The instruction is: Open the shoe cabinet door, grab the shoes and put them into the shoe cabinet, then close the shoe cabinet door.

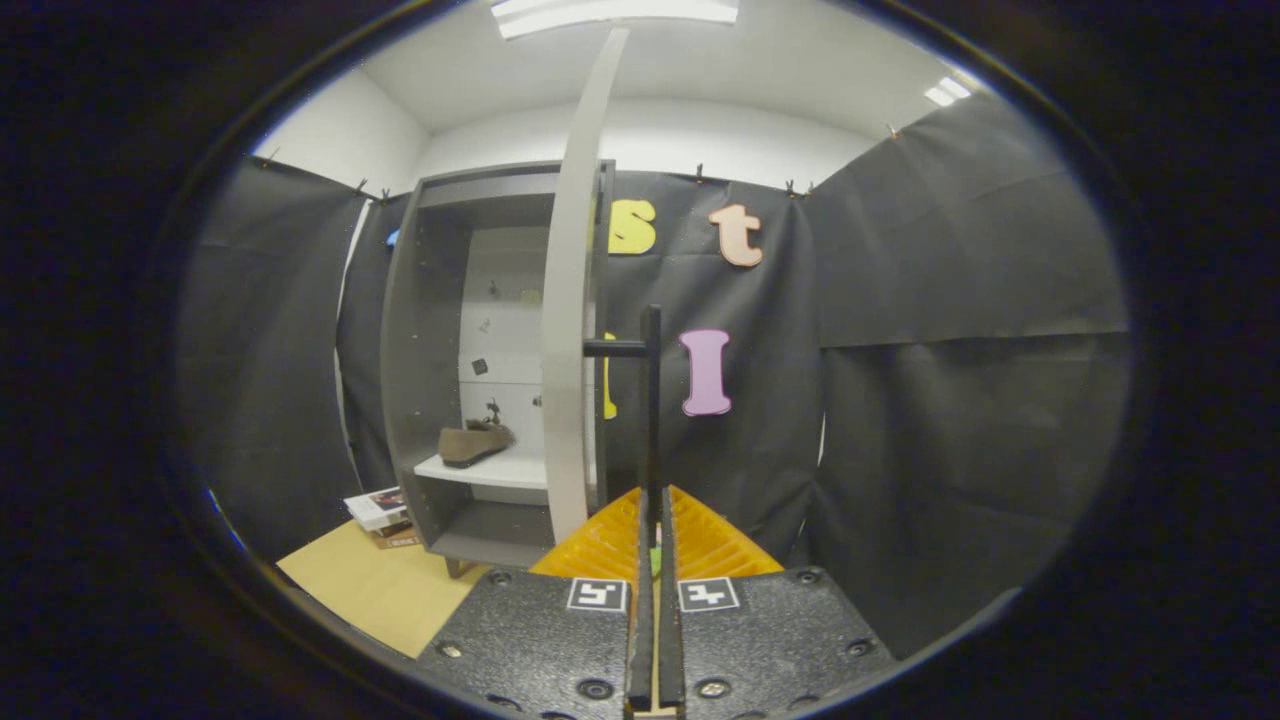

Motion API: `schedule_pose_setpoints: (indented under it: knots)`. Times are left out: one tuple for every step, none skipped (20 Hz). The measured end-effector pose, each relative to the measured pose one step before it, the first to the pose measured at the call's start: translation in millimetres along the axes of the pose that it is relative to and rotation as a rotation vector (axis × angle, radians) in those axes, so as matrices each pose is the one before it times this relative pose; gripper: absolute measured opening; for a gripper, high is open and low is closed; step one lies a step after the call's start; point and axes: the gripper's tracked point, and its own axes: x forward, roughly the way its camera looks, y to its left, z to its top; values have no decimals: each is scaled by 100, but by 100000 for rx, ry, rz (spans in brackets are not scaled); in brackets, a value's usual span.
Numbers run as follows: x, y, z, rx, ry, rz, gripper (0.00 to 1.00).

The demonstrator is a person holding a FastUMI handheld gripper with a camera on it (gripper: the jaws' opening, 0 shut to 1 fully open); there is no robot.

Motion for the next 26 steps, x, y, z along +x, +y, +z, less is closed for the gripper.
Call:
schedule_pose_setpoints:
  knots:
    - [-1407,892,-85,583,-1657,2092,5]
    - [-1579,793,317,175,-2866,1261,6]
    - [-1115,659,230,-769,-2513,1159,6]
    - [-857,499,11,-104,-2249,209,9]
    - [-445,580,-441,-197,-254,69,20]
    - [-377,342,-790,792,814,-1769,27]
    - [-95,645,-566,329,294,-276,46]
    - [19,757,-643,-1307,584,-364,66]
    - [11,765,-681,-2289,0,333,85]
    - [26,886,-558,-2336,-299,643,90]
    - [54,671,-247,-382,-1550,-105,97]
    - [297,819,-339,-363,-916,625,100]
    - [197,1018,-557,7,-479,833,100]
    - [252,1137,-935,392,-61,1333,100]
    - [470,1075,-780,663,278,1276,100]
    - [628,1050,-1143,320,809,1208,100]
    - [641,1045,-1128,-256,1416,1079,100]
    - [772,1091,-1246,-755,1449,1231,100]
    - [853,1041,-1206,-892,1333,820,100]
    - [886,977,-1049,-1464,675,896,100]
    - [1007,794,-1007,-1667,487,-141,100]
    - [758,724,-995,-1231,826,-283,100]
    - [889,879,-1144,-656,1595,420,100]
    - [981,1300,-1282,-478,1975,2008,100]
    - [852,1257,-1248,0,2178,2219,100]
    - [992,892,-1253,122,2370,1735,100]
